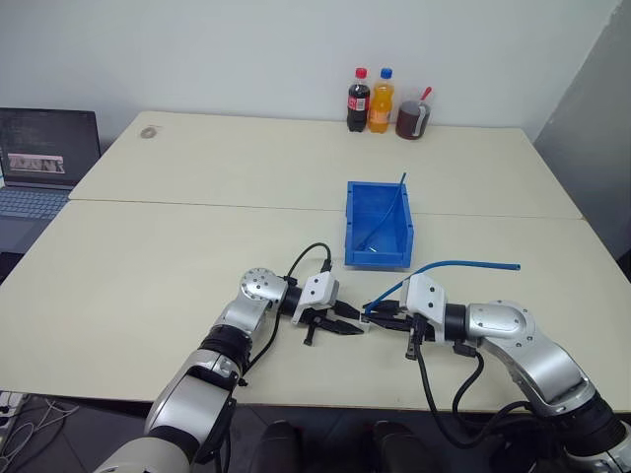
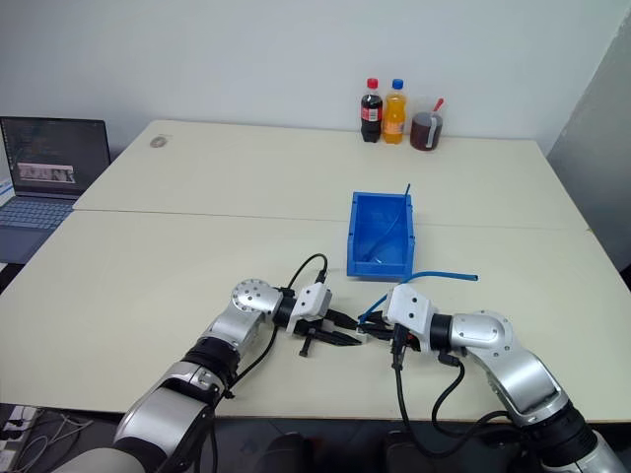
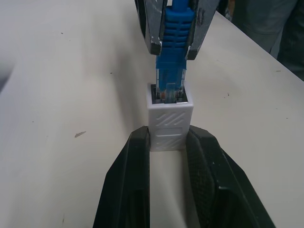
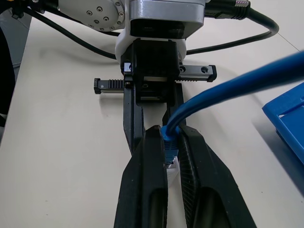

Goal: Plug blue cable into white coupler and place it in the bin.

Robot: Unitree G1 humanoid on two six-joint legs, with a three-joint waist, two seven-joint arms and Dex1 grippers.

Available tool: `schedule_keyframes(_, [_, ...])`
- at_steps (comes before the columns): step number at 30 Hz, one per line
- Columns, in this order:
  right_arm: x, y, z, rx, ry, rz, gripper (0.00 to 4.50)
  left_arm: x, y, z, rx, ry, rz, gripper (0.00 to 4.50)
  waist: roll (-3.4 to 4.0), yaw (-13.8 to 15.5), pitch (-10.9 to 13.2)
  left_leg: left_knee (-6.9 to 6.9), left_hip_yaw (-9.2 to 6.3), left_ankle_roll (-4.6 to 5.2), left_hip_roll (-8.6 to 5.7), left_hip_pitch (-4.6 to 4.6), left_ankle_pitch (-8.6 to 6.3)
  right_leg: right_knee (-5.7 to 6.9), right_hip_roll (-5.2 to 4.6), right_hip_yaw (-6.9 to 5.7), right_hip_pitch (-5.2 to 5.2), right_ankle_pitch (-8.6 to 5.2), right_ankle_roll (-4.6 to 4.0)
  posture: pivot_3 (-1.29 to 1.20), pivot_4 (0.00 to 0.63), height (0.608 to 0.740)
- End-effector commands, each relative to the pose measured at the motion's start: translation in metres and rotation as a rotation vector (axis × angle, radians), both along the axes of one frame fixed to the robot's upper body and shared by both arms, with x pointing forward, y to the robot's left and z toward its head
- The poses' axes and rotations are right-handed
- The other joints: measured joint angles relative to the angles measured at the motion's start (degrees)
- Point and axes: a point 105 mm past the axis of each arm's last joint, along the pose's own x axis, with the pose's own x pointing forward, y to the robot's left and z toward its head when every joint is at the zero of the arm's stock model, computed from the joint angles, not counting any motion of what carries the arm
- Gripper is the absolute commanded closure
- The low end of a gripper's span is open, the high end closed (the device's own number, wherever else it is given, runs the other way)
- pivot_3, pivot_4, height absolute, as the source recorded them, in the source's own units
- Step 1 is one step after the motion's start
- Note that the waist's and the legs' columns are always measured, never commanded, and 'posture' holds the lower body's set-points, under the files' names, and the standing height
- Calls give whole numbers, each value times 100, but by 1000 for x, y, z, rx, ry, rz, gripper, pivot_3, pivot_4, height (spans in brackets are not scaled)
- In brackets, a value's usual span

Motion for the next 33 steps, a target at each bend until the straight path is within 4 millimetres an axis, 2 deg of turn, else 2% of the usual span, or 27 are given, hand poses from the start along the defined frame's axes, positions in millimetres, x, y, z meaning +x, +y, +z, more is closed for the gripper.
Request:
schedule_keyframes(1, [-3, -14, -41, -109, 149, -49, 4393, -6, -4, 0, -3, -6, -37, 3740, 0, 0, -4, 0, 0, 0, 0, 0, 0, 0, 0, 0, 0, 0, 0, 0, 150, 740])
schedule_keyframes(15, [-12, -15, -60, -169, 226, -14, 4393, -10, -3, -2, -2, -6, -49, 3740, -4, -6, -35, -5, -3, 1, 4, 2, -1, -2, 6, 0, 0, -3, -6, 0, 150, 740])
schedule_keyframes(22, [-11, -16, -59, -163, 230, -25, 4393, -9, -2, -2, -7, -17, -37, 3740, -5, -10, -42, -7, -5, 2, 6, 3, -1, -3, 8, -1, 0, -7, -10, 0, 150, 740])
schedule_keyframes(24, [-8, -18, -50, -130, 221, -51, 4393, -6, -3, 4, -21, -10, -24, 3017, -4, -10, -45, -6, -5, 2, 5, 3, -2, -3, 8, 0, 0, -7, -10, 0, 150, 740])
schedule_keyframes(25, [-7, -18, -45, -114, 216, -64, 4393, -5, -2, 7, -25, -6, -22, 2896, -3, -9, -46, -6, -5, 2, 5, 3, -2, -3, 8, 0, 1, -7, -10, 0, 150, 740])
schedule_keyframes(29, [-3, -24, -8, -15, 177, -138, 4393, -5, 8, 24, -37, -13, -26, 1892, -3, -4, -44, -4, -5, 2, 6, 1, -1, 0, 5, -2, 1, -6, -11, 0, 150, 740])
schedule_keyframes(33, [2, -25, 55, 169, 172, -208, 4393, 0, 26, 54, -64, -44, 42, 1065, 3, -6, -19, -4, -4, 1, 7, -7, -1, 2, 2, 1, -7, -5, -13, 0, 150, 740])
